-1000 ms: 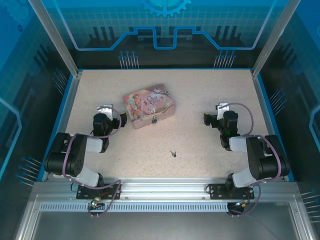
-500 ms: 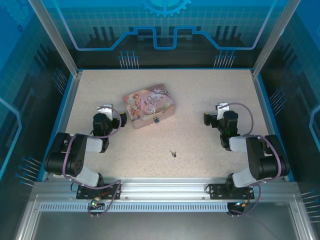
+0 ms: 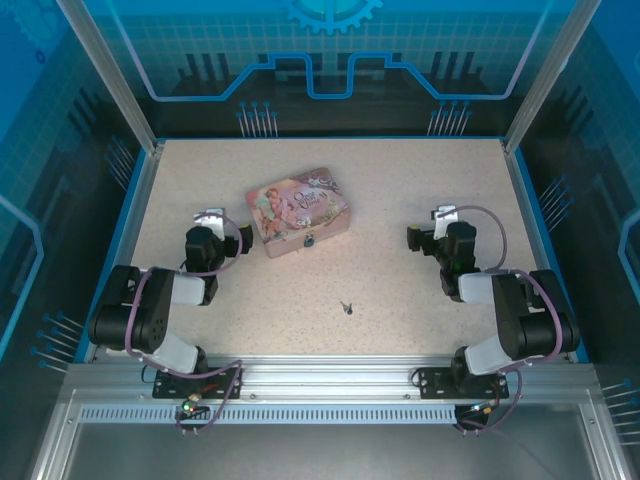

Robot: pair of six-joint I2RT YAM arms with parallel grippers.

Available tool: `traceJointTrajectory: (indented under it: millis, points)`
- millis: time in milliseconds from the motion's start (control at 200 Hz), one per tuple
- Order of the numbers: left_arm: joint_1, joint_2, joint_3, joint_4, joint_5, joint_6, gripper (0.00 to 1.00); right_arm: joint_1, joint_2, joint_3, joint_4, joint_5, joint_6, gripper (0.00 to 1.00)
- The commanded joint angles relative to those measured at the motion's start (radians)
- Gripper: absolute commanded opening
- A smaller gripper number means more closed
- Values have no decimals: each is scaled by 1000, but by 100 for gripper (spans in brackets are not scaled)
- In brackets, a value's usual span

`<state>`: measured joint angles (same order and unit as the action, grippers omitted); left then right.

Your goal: Unlock a padlock with a key

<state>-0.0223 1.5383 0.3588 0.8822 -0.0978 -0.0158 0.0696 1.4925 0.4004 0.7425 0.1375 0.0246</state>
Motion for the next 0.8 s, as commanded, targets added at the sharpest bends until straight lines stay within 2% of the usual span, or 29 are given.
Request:
traceJointTrajectory:
  millis: [0,80,160,310,405,465,515,555,615,795]
  points:
    - [10,8,1,75,-8,18,99,-17,-10,37,-15,-30,-5,100]
    - [10,-27,-37,121,-7,19,99,-20,-84,86,-172,-26,6,100]
    - [11,-118,-39,46,9,20,99,-19,-167,140,-354,-35,23,100]
    - [9,-350,31,-267,-16,8,99,-6,-304,236,-661,-49,75,100]
    - [10,-473,146,-584,-68,-105,99,31,-356,293,-820,-80,112,100]
    - [10,-521,216,-745,-63,-200,99,73,-380,326,-914,-81,135,100]
    - [10,-553,256,-831,-20,-289,99,111,-393,350,-984,-83,154,99]
    - [7,-576,278,-869,52,-319,99,144,-398,370,-1040,-80,169,97]
    - [-4,-601,319,-949,95,-373,99,204,-401,401,-1120,-72,180,94]
    - [-90,-671,347,-1058,251,-437,99,401,-374,458,-1271,-36,263,83]
